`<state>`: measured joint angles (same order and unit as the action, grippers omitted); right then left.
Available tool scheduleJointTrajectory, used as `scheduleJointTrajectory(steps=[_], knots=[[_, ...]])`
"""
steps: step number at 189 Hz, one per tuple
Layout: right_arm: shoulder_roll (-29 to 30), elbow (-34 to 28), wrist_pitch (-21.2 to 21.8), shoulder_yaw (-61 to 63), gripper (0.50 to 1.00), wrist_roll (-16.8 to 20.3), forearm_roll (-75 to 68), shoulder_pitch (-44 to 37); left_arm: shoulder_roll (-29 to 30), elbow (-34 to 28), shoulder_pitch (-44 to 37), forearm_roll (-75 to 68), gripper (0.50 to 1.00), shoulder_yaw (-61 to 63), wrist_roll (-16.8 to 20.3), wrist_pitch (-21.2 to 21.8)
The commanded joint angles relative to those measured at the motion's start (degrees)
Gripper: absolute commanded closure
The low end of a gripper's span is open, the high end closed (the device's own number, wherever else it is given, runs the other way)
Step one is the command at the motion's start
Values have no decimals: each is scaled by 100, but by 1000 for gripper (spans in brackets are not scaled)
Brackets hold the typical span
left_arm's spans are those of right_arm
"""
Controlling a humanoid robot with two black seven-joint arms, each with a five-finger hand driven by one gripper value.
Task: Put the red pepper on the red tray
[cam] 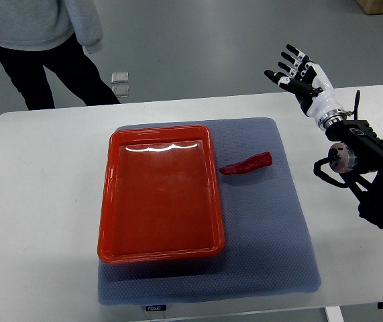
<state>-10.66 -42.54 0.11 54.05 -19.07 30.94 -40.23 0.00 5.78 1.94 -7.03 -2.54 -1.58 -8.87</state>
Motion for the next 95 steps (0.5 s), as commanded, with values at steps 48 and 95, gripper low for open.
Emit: scheduleJointTrajectory(steps=[48, 95], knots=[[-7, 0, 6, 0, 585, 0, 0, -2, 0, -33, 17, 9, 500, -1, 0, -1], [-15, 0, 50, 0, 583, 0, 0, -11, 0, 19, -53, 0, 500, -1, 0, -1]])
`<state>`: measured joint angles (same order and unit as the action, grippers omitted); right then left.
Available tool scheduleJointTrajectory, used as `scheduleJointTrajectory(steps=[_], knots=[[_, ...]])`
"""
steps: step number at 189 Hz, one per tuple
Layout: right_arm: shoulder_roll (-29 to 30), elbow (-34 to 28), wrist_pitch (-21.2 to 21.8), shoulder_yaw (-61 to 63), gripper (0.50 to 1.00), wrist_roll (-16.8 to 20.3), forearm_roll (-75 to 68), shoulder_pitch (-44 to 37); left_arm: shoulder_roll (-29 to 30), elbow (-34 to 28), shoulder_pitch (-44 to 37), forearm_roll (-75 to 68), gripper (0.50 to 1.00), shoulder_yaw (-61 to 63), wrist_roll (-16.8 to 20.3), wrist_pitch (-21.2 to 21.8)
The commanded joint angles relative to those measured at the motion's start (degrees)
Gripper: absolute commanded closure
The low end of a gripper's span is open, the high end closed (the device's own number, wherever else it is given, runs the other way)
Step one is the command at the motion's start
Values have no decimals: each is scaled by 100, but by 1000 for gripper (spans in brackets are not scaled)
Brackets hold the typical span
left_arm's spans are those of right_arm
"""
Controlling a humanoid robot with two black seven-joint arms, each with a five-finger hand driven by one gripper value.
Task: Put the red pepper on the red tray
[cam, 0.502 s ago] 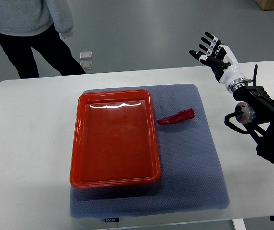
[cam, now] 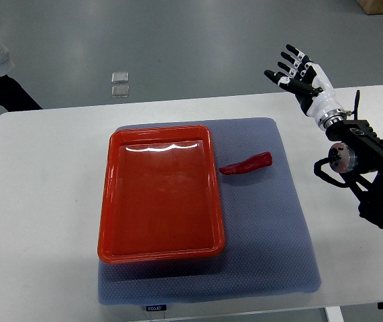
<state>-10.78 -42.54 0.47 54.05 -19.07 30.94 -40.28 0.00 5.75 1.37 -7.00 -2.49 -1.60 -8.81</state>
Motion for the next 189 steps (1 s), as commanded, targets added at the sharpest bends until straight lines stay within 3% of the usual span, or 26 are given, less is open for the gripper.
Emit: scheduleJointTrajectory(steps=[1, 189], knots=[[-3, 0, 15, 0, 583, 0, 0, -6, 0, 22, 4, -3, 500, -5, 2, -7], [-276, 53, 59, -35, 583, -26, 106, -76, 0, -4, 4, -3, 500, -14, 2, -7]])
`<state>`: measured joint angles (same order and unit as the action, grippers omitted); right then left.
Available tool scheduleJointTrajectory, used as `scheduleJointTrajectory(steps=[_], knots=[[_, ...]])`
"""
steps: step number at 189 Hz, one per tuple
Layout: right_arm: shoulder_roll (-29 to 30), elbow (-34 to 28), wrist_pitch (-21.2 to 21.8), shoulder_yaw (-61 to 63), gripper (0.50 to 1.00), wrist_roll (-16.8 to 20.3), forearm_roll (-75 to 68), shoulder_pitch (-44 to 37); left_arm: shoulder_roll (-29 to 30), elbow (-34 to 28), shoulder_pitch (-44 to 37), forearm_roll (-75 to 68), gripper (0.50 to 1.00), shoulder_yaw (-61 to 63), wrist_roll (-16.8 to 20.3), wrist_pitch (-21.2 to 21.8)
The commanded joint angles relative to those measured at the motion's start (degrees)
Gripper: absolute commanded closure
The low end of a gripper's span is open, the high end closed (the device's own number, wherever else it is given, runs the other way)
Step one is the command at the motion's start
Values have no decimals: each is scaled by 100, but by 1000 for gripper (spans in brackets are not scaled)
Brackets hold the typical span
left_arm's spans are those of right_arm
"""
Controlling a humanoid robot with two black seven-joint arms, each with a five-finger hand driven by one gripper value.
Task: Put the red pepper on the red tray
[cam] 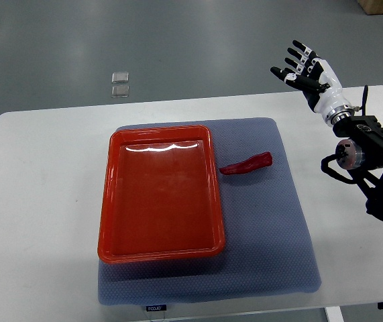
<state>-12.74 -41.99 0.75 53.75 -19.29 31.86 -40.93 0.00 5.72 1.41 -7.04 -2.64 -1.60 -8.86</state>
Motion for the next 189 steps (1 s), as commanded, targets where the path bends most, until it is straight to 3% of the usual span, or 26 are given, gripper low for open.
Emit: scheduleJointTrajectory(steps=[1, 33, 66, 110, 126, 148, 189], knots=[[-97, -11, 39, -5, 583, -5, 13, -20, 0, -1, 0, 1, 500, 0, -7, 7], [-282, -37, 294, -128, 585, -5, 163, -170, 0, -1, 0, 1, 500, 0, 2, -2], [-431, -99, 883, -339, 585, -49, 866, -222, 0, -1, 0, 1, 500, 0, 2, -2], [-765, -784, 1595, -822, 585, -207, 2105, -433, 0, -1, 0, 1, 500, 0, 2, -2], [-888, -1136, 1745, -1060, 585, -348, 2773, -512, 0, -1, 0, 1, 500, 0, 2, -2], [-994, -1417, 1964, -1411, 585, -822, 3827, -618, 0, -1, 0, 1, 500, 0, 2, -2], [-1117, -1584, 1876, -2088, 585, -1200, 5753, -802, 0, -1, 0, 1, 500, 0, 2, -2]])
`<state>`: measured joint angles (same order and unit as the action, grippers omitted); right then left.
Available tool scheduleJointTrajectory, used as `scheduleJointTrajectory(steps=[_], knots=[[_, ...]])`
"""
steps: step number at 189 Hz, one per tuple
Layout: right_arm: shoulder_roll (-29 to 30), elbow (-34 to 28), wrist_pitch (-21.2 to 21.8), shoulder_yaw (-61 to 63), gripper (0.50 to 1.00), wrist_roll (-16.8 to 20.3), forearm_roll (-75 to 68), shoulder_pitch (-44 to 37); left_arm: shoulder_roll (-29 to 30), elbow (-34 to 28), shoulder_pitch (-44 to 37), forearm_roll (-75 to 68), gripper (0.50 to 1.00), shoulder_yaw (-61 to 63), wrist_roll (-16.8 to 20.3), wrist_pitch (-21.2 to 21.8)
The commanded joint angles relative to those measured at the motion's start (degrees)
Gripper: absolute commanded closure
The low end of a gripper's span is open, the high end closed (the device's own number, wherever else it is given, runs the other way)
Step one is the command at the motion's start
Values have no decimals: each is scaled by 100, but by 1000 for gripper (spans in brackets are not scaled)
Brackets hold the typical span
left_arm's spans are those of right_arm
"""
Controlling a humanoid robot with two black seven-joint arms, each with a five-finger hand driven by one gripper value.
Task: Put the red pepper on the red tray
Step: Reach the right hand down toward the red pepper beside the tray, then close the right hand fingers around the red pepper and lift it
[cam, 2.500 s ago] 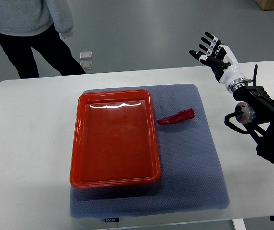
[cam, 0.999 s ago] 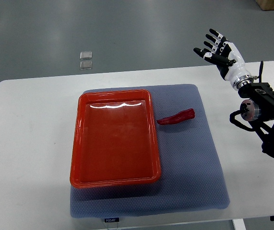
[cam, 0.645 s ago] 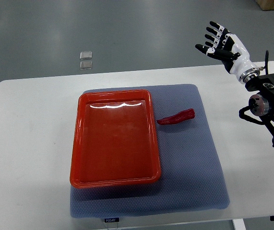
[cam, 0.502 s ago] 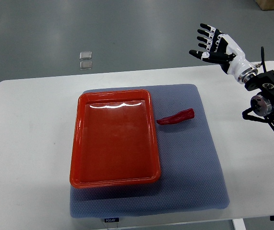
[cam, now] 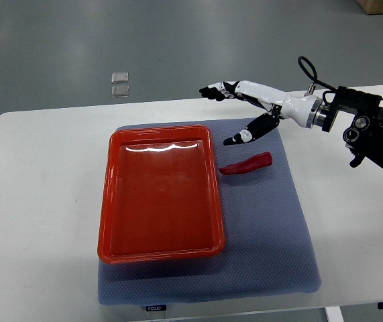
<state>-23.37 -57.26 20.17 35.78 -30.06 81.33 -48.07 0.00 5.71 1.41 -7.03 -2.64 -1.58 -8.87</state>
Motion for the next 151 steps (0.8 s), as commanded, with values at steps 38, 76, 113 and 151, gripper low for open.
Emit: scheduleJointTrajectory(steps=[38, 76, 113, 151], knots=[[-71, -58, -497, -906, 585, -62, 1816, -238, 0, 0, 0, 0, 500, 0, -9, 0], [-63, 39, -883, -1170, 587, 228, 2476, -212, 0, 0, 0, 0, 500, 0, 0, 0], [-71, 241, -1138, -1222, 589, 475, 2810, -220, 0, 0, 0, 0, 500, 0, 0, 0], [-98, 347, -1165, -1266, 597, 562, 3196, -220, 0, 0, 0, 0, 500, 0, 0, 9]])
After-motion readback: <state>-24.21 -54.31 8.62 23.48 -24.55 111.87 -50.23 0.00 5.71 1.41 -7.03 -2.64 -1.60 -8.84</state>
